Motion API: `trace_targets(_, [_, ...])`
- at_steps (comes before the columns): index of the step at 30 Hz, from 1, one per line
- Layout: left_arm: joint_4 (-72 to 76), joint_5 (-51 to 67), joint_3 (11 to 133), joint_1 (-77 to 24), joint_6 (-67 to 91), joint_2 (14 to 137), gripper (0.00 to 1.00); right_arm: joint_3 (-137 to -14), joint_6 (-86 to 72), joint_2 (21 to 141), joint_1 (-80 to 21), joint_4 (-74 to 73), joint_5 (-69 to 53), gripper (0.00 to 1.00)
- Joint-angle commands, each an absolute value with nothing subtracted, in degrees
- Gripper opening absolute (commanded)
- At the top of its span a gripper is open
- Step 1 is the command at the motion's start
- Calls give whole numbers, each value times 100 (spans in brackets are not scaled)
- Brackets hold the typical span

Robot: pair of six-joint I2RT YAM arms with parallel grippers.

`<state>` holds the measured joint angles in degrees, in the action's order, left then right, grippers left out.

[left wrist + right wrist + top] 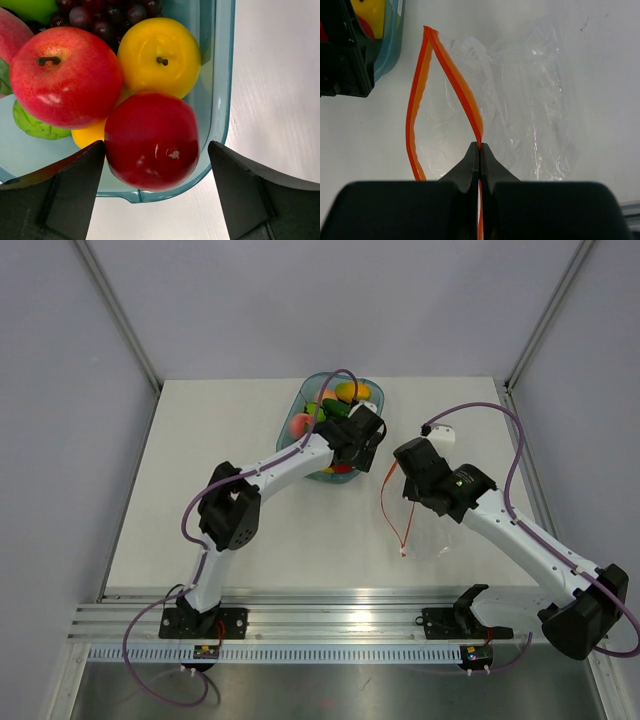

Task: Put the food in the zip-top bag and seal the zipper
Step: Pick up the fake fruit from the bin.

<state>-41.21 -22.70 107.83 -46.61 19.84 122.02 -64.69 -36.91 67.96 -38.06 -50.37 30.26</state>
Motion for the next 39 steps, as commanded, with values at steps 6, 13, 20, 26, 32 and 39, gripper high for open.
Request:
trace_targets(6, [-4104,-2601,11031,-4737,2004,12138,68,-6574,-3709,6785,-3779,-4851,2944,0])
trace_targets(13, [-4043,-2470,10706,-4737,2013,11462,57,-6609,-3648,6846,-3771,-4808,2901,0])
trace_targets(20, [-3867,-1925,10442,-4545,2039,11057,56,-6952,-3349,7180,-3771,-4588,2883,0])
trace_targets(26, [-3779,-1539,10178,-4316,2092,10758,53,-7181,-3120,7620,-3692,-4175,2541,0])
trace_targets(32, [-3727,-1345,9914,-4263,2057,10196,52,-7452,-2988,8112,-3630,-3894,2259,0])
trace_targets(39, [-3683,-792,9791,-4175,2065,9730,52,-7717,-3006,8560,-3630,-3648,2092,0])
